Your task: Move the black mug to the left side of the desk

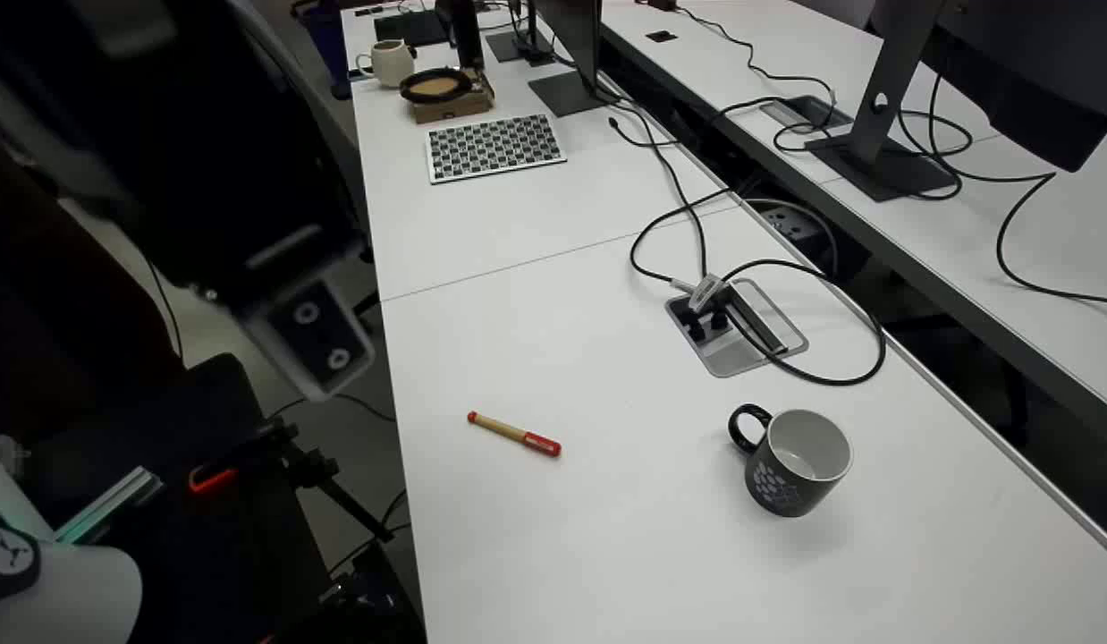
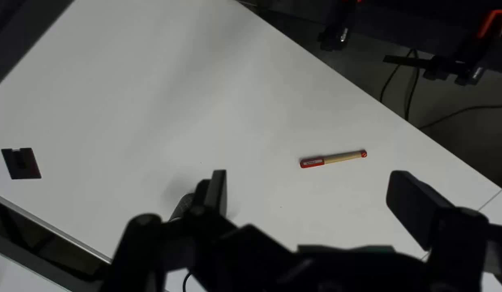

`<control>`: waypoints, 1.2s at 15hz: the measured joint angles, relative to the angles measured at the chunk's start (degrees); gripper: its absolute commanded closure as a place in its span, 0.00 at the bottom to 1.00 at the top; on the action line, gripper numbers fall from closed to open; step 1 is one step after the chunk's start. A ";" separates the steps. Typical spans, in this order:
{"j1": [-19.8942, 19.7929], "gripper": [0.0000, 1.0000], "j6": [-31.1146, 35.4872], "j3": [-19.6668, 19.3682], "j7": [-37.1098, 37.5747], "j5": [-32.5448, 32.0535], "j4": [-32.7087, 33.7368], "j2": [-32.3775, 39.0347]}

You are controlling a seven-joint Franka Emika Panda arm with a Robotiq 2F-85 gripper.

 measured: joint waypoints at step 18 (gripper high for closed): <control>2.97 0.00 -0.02 1.55 2.63 4.10 -0.10 0.11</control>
